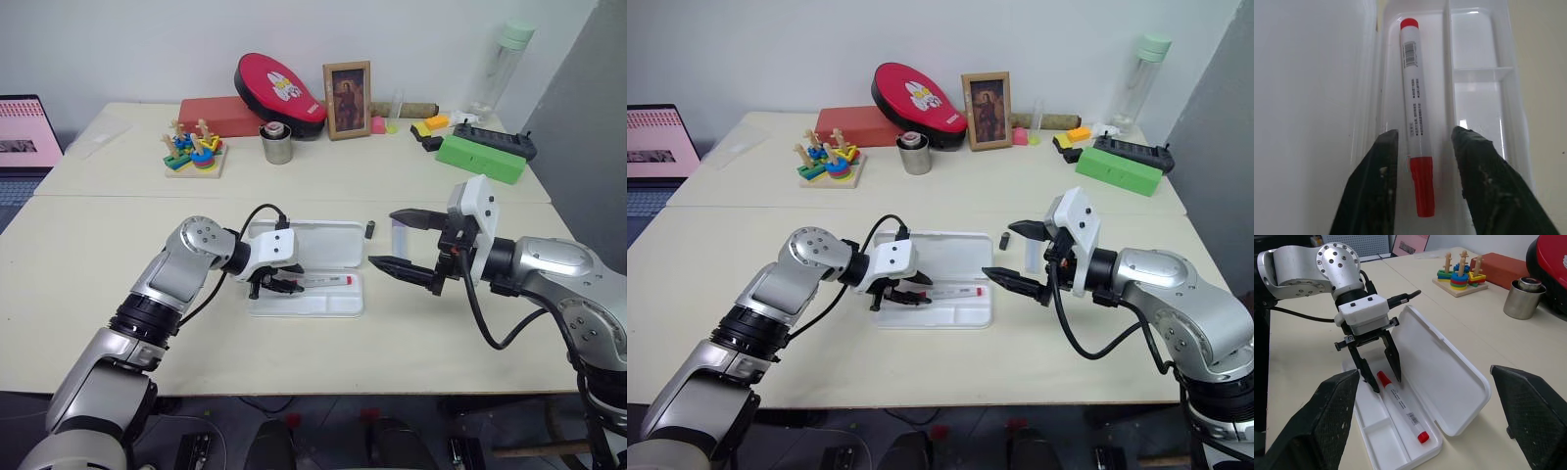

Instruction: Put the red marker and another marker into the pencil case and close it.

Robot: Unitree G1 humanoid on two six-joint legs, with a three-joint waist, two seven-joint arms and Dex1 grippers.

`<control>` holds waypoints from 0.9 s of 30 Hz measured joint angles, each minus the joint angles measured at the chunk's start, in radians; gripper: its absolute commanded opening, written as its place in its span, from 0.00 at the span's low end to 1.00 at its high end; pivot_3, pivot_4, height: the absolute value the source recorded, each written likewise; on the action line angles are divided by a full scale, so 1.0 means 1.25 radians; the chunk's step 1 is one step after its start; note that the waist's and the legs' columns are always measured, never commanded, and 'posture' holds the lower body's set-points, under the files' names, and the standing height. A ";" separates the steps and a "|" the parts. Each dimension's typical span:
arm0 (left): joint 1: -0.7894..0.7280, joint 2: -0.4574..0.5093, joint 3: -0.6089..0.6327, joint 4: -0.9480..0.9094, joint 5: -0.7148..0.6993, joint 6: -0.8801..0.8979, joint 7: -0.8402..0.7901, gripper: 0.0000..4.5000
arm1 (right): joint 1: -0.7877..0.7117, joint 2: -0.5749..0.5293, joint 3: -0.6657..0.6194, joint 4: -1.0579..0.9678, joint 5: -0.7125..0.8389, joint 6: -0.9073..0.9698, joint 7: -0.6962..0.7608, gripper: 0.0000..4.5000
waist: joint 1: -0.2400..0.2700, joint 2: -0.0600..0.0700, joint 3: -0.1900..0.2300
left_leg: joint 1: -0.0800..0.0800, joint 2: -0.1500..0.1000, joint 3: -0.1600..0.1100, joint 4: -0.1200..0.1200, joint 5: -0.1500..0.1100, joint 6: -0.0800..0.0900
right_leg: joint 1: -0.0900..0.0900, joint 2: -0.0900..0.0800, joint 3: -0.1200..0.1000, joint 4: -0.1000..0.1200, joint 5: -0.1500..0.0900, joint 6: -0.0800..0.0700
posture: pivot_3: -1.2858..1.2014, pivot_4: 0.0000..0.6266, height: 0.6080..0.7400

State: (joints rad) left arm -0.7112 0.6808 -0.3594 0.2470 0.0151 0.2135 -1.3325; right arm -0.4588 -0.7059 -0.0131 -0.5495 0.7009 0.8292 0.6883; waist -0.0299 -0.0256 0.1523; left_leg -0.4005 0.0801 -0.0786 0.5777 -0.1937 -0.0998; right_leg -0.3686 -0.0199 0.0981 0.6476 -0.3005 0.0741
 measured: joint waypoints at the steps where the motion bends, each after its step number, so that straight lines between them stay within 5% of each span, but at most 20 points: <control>1: 0.000 0.000 0.000 0.000 0.000 0.000 -0.001 0.66 | 0.000 0.000 0.000 0.000 0.000 0.000 0.002 1.00 | 0.000 0.000 0.000 | 0.000 0.000 0.000 0.000 0.000 0.000 | 0.000 0.000 0.000 0.000 0.000 0.000 | 0.52 0.24 1.00; 9: 0.018 -0.035 0.063 -0.030 -0.061 0.028 0.038 1.00 | 0.000 0.016 0.005 0.015 -0.029 0.010 -0.041 1.00 | 0.000 0.000 0.000 | 0.000 0.000 0.000 0.000 0.000 0.000 | 0.000 0.000 0.000 0.000 0.000 0.000 | 0.52 0.24 1.00; 18: 0.100 -0.216 0.252 -0.169 -0.258 0.135 0.239 1.00 | -0.070 0.215 0.017 0.208 -0.179 0.171 -0.368 1.00 | -0.002 -0.001 -0.001 | 0.000 0.000 0.000 0.002 0.000 0.000 | 0.000 0.000 0.000 0.002 0.000 0.000 | 0.52 0.24 1.00; 27: 0.129 -0.277 0.223 -0.237 -0.260 0.156 0.363 1.00 | -0.068 0.387 0.036 0.393 -0.325 0.149 -0.541 1.00 | -0.001 -0.001 -0.001 | 0.001 0.000 0.000 0.001 0.000 0.000 | 0.000 0.000 0.000 0.002 0.000 0.000 | 0.52 0.24 1.00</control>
State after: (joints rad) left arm -0.5499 0.3349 -0.0800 -0.0487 -0.3092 0.4088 -0.8789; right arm -0.5440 -0.2216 0.0320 -0.0577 0.2949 1.0152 0.0116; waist -0.0311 -0.0264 0.1509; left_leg -0.3998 0.0797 -0.0790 0.5791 -0.1935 -0.1000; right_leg -0.3682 -0.0201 0.0980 0.6499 -0.3001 0.0741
